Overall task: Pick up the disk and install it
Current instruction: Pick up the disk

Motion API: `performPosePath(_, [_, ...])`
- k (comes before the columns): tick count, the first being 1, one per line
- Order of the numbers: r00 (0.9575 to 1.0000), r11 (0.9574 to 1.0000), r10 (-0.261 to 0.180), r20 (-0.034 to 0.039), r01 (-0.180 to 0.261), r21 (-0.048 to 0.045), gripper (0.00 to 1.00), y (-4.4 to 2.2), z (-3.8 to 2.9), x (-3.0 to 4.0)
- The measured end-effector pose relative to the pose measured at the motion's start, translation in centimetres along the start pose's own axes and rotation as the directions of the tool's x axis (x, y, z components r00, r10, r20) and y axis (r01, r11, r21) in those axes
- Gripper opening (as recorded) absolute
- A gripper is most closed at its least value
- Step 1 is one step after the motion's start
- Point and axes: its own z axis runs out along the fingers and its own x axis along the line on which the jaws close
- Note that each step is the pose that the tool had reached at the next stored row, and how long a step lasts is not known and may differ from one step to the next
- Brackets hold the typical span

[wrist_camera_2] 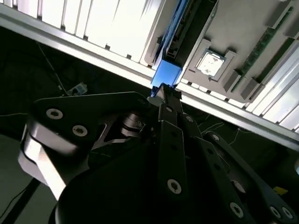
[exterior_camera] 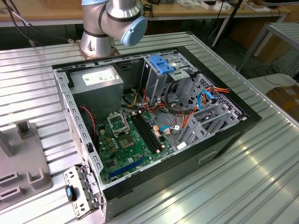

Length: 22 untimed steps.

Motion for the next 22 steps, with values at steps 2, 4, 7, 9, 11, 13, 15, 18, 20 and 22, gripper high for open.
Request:
performPosePath(2, [0.9997, 0.9997, -0.024, -0.0009, 0.024, -0.0005, 0.11, -0.26, 0.04, -0.02])
performPosePath(4, [0.9984, 0.9984, -0.057, -0.0021, 0.057, -0.0012, 0.11, -0.73, 0.13, -0.07])
performPosePath(7, [0.993, 0.993, -0.118, -0.0044, 0.118, -0.003, 0.11, -0.88, 0.22, -0.16])
performPosePath(9, [0.9925, 0.9925, -0.122, -0.0046, 0.122, -0.0031, 0.11, -1.16, 0.21, -0.3])
performPosePath(11, [0.9924, 0.9924, -0.123, -0.0046, 0.123, -0.0032, 0.11, -1.2, 0.21, -0.31])
performPosePath(13, [0.9924, 0.9924, -0.123, -0.0047, 0.123, -0.0031, 0.11, -1.2, 0.21, -0.31])
performPosePath(15, [0.9924, 0.9924, -0.123, -0.0047, 0.123, -0.0032, 0.11, -1.21, 0.2, -0.31])
performPosePath(18, [0.9924, 0.9924, -0.123, -0.0047, 0.123, -0.0031, 0.29, -1.21, 0.21, -0.31])
performPosePath(20, [0.9924, 0.9924, -0.123, -0.0046, 0.123, -0.0032, 0.42, -1.21, 0.21, -0.31])
performPosePath(22, [0.9924, 0.9924, -0.123, -0.0047, 0.123, -0.0032, 0.6, -1.22, 0.2, -0.31])
